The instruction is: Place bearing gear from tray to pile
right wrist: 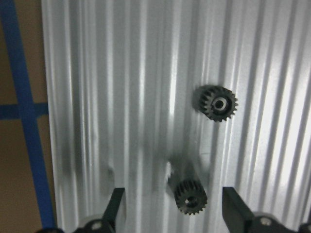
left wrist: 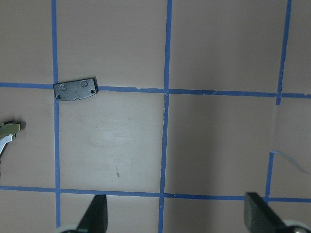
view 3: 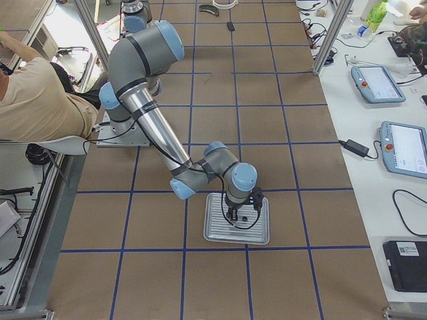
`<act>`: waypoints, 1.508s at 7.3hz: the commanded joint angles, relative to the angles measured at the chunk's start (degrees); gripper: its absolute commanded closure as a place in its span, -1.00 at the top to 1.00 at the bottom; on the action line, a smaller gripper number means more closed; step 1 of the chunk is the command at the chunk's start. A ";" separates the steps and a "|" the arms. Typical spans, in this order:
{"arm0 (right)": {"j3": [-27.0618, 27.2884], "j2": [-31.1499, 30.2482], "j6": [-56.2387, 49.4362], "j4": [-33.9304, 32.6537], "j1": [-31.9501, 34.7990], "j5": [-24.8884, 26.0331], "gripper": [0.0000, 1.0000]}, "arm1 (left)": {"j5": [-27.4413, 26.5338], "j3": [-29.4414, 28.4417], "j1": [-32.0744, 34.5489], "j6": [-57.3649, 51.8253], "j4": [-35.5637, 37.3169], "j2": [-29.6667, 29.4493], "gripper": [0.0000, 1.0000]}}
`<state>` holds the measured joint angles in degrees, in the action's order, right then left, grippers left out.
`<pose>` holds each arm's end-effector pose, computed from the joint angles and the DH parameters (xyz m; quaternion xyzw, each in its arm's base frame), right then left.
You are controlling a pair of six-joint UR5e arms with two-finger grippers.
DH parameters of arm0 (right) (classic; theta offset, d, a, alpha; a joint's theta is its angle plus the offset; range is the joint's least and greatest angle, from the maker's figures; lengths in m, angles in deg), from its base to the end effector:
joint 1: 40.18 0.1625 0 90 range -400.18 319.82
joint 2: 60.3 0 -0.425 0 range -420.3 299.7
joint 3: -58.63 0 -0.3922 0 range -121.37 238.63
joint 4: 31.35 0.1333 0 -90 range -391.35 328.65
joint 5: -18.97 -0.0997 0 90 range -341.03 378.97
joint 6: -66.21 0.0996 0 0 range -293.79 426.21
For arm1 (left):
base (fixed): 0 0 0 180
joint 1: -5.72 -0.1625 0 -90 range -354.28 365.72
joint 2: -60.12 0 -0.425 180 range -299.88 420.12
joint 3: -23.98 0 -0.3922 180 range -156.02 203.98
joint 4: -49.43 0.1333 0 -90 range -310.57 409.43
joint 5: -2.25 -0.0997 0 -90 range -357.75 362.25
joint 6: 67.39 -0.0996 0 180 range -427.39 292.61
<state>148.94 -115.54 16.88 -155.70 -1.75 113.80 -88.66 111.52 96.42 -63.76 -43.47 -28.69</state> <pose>-0.4408 -0.5092 0.1858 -0.0193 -0.9989 -0.0365 0.0220 -0.1376 -0.4819 0.5141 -0.0256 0.9996 -0.0068 0.0077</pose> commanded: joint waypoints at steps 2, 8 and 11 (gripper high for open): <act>-0.13 0.74 0.20 -0.02 -0.02 0.18 0.33 | 0.03 0.00 0.00 -0.02 0.00 0.03 1.00; -0.48 0.75 0.55 0.86 -0.02 0.36 -1.00 | 0.12 0.00 -0.09 -0.02 0.00 0.21 1.00; -0.13 -2.48 1.51 6.10 0.59 -0.34 -1.00 | 0.04 0.00 0.00 -0.02 0.00 0.12 1.00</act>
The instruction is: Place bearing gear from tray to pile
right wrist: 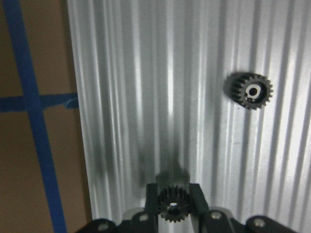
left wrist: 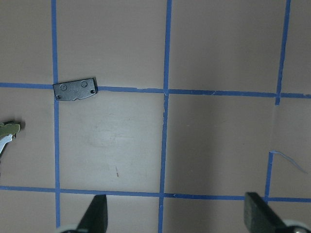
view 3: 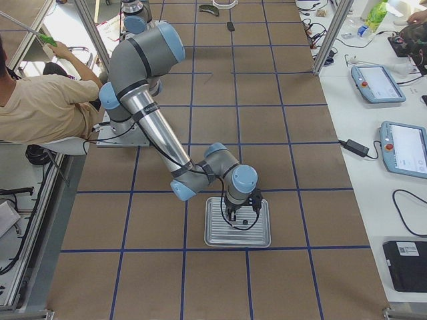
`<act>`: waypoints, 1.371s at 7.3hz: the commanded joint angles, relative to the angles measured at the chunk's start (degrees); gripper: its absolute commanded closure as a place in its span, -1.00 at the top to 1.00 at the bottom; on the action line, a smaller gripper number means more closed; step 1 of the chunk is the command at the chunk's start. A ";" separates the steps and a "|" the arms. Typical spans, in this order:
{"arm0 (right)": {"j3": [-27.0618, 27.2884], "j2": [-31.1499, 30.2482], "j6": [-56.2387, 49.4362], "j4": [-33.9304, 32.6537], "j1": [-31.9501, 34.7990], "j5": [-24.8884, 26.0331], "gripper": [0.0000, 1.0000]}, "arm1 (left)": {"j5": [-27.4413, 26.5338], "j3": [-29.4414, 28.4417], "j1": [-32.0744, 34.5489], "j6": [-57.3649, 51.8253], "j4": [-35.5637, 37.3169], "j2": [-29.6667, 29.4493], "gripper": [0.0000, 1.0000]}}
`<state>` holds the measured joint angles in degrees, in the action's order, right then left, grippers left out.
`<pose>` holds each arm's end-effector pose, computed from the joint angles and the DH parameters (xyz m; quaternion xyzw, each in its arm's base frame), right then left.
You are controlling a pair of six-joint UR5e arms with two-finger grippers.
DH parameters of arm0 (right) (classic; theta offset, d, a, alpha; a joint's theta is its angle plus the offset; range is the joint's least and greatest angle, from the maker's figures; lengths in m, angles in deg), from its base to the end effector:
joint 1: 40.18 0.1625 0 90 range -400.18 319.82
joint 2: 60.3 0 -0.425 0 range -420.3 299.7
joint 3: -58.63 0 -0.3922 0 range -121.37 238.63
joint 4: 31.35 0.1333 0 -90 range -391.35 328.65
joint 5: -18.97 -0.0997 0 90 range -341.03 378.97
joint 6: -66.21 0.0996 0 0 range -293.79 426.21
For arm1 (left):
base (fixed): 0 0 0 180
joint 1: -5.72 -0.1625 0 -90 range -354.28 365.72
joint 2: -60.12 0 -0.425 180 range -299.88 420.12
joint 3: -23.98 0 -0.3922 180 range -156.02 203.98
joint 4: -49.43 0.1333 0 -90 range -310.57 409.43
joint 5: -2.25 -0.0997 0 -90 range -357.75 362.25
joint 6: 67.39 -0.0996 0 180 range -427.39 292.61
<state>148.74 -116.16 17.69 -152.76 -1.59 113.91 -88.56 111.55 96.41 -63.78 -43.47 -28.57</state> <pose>-0.4360 -0.5075 0.1895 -0.0241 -0.9985 -0.0489 0.0088 -0.1377 -0.4812 0.5149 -0.0255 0.9996 -0.0076 0.0068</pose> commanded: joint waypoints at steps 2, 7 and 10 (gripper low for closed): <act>0.33 -6.95 6.66 8.97 4.71 -0.54 -1.00 | 0.11 -0.11 0.01 0.00 0.00 0.00 1.00; 4.27 -14.52 34.20 13.83 27.19 -4.74 -1.00 | -0.07 -0.03 0.01 0.00 0.00 -0.09 1.00; 5.87 -15.94 60.03 12.96 45.37 -6.87 -1.00 | 0.11 0.06 0.01 0.00 0.00 0.00 1.00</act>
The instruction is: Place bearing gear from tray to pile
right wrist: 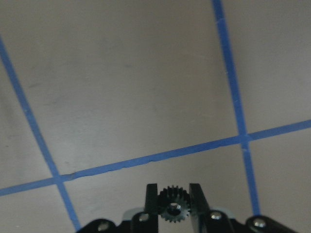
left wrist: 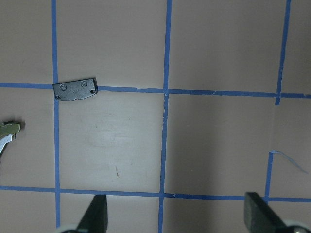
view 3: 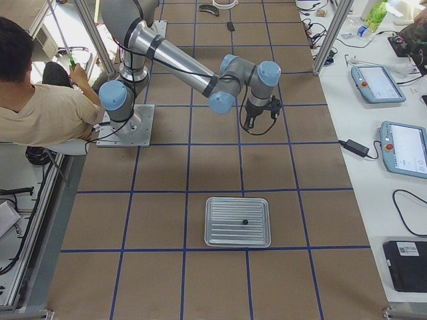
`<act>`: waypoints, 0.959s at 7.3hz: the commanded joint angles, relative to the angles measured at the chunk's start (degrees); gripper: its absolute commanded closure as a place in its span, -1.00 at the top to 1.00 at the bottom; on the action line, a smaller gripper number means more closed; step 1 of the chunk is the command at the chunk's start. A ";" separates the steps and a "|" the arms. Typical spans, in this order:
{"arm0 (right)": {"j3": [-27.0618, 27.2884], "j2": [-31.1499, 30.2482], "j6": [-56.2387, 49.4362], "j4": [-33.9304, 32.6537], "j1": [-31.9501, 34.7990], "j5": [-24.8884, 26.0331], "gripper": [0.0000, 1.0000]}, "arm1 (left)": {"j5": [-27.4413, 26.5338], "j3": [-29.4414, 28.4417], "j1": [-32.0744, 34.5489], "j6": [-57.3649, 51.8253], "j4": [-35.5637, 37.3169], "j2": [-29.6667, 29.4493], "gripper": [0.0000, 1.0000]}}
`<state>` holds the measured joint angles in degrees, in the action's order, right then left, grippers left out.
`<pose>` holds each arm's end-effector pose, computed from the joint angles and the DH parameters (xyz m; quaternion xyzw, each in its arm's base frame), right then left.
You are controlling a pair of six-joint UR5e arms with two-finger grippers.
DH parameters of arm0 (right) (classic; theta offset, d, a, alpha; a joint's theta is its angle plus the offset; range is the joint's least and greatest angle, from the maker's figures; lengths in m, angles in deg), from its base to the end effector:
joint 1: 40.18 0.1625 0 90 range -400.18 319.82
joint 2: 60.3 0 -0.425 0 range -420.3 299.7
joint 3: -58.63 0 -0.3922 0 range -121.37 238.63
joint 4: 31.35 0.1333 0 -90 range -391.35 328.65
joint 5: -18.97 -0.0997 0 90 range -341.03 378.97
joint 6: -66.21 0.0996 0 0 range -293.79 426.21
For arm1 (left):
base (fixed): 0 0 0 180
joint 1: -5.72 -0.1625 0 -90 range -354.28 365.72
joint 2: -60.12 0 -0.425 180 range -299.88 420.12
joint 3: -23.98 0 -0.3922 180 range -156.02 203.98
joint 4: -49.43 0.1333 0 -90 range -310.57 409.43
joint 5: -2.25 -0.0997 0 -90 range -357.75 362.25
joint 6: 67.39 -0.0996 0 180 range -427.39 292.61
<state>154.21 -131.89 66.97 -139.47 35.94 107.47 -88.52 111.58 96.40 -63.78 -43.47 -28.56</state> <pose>-0.0076 -0.5972 0.2970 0.1279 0.9904 0.0494 0.0188 -0.1377 -0.4811 0.5147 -0.0256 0.9996 -0.0074 0.0064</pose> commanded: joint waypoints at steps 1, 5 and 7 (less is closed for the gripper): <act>0.31 -0.04 18.93 -0.51 13.81 -1.47 -1.00 | -0.10 0.03 0.02 0.00 0.00 0.08 1.00; 0.40 6.89 37.27 -8.82 30.80 -4.29 -1.00 | -0.11 -0.06 0.11 0.00 0.00 0.08 1.00; 0.40 10.58 41.85 -11.05 35.56 -4.30 -1.00 | -0.11 -0.06 0.11 0.00 -0.09 0.08 1.00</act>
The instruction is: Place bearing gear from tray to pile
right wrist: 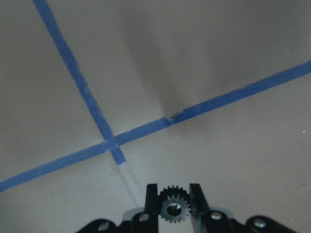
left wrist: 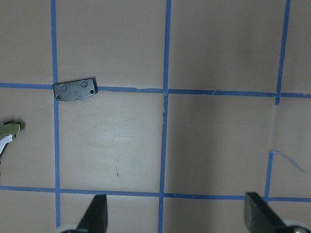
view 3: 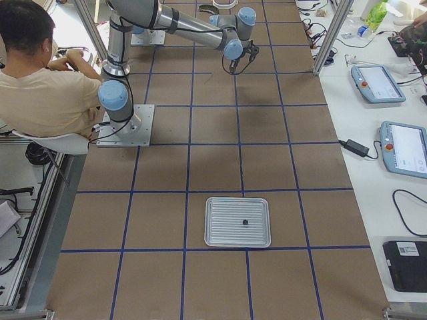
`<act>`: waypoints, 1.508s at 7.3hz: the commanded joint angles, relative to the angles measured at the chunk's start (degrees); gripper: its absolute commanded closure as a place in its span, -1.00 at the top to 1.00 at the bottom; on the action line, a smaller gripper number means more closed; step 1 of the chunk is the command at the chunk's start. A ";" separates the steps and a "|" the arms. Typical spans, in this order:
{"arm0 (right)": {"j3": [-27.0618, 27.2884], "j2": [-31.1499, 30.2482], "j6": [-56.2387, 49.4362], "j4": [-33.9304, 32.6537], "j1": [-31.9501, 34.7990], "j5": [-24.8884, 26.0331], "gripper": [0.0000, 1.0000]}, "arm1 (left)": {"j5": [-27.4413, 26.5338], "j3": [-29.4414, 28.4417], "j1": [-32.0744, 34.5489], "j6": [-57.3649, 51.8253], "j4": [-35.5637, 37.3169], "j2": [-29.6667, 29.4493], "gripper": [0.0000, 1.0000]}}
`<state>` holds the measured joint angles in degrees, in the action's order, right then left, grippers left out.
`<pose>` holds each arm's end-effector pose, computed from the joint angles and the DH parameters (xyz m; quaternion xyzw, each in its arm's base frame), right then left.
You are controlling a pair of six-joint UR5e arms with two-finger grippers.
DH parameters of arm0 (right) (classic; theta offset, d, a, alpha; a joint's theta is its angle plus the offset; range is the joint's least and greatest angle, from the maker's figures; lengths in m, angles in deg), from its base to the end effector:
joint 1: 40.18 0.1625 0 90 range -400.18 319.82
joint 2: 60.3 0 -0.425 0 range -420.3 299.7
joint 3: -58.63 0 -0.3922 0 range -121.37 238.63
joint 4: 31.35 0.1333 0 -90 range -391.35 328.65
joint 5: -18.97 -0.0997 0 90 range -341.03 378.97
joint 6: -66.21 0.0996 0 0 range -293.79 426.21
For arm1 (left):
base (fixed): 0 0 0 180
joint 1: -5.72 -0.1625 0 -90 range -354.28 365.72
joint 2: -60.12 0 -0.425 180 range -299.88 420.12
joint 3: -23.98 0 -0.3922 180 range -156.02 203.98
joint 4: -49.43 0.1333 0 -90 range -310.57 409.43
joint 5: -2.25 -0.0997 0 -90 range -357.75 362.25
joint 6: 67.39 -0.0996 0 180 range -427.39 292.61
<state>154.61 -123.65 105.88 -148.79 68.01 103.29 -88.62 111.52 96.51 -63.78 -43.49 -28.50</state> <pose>0.3268 -0.5360 0.2231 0.1881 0.9799 0.0635 0.0214 -0.1384 -0.4805 0.5157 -0.0247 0.9996 -0.0083 0.0073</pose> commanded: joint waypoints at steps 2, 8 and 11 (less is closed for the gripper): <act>0.00 3.33 3.22 -1.92 5.36 -0.21 -1.00 | -0.01 0.08 -0.09 0.00 -0.06 0.02 1.00; -0.18 0.35 -2.97 -1.14 1.00 1.54 1.00 | 0.08 7.09 -0.09 -0.52 4.06 -2.08 1.00; 0.09 -5.09 -24.48 4.92 -14.89 5.67 1.00 | 0.26 23.67 6.56 7.52 25.85 -3.57 1.00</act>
<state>154.65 -126.31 90.56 -146.37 59.67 107.78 -88.48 128.46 100.03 -60.26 -27.80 -31.20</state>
